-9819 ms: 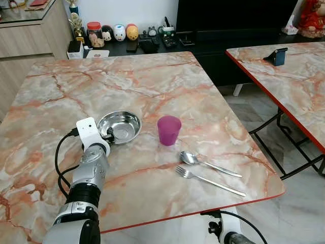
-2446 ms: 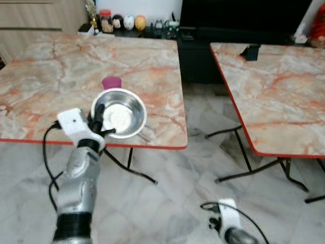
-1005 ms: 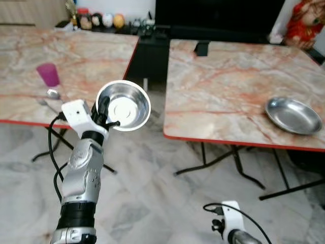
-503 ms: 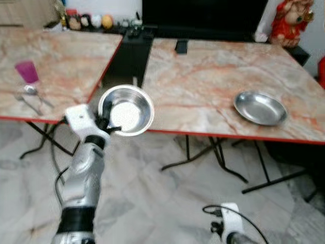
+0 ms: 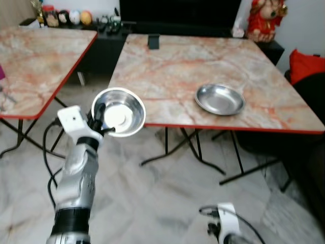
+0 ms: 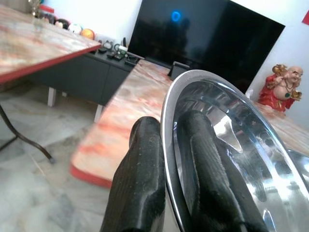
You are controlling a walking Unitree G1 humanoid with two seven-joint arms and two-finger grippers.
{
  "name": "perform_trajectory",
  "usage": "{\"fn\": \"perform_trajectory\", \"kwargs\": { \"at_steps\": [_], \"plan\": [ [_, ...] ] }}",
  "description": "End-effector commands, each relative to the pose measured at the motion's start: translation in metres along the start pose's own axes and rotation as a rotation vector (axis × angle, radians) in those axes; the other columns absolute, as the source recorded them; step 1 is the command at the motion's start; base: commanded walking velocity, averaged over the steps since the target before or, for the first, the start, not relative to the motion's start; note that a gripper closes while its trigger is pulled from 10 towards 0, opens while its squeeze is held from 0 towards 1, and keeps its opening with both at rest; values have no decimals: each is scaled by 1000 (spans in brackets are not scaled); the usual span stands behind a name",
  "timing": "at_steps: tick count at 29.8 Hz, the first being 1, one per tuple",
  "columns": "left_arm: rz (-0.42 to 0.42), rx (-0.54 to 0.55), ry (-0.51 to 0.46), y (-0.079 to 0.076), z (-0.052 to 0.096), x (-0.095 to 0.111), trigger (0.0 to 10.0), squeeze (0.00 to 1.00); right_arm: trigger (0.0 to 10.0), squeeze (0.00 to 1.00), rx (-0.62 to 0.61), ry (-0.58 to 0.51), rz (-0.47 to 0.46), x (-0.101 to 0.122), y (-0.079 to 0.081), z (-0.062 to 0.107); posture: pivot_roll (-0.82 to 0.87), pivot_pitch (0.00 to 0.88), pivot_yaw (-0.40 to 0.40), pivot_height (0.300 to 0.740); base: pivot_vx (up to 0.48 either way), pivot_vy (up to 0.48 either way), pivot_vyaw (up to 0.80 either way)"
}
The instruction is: Setting the table
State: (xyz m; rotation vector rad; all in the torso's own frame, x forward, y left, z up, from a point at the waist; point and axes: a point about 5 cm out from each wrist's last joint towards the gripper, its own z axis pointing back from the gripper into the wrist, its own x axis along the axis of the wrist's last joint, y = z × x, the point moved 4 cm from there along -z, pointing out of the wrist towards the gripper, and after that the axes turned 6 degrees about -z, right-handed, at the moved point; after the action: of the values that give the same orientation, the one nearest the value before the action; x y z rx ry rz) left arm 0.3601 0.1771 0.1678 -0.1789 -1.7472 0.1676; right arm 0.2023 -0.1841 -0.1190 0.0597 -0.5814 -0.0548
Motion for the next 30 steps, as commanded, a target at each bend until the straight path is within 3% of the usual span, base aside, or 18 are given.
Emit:
{"fn": "perform_trajectory", "kwargs": {
  "at_steps": [1,15,23,30],
  "plan": [
    [-28,0,-32,1,-2,8,10000,0,10000,0,-11,-24,-11,8,-3,0,79,0,-52,740,0,-300,0],
    [-50,6,-31,7,0,8,10000,0,10000,0,-13,-23,-6,8,-5,0,85,0,-63,740,0,-41,0],
    [-190,-127,-13,-15,-3,4,10000,0,10000,0,-21,-30,-24,9,-5,0,66,0,-33,740,0,0,0],
    [-186,-146,-1,-16,-4,3,10000,0,10000,0,-25,-38,-41,10,-4,-1,49,0,-7,740,0,0,0]
  ]
}}
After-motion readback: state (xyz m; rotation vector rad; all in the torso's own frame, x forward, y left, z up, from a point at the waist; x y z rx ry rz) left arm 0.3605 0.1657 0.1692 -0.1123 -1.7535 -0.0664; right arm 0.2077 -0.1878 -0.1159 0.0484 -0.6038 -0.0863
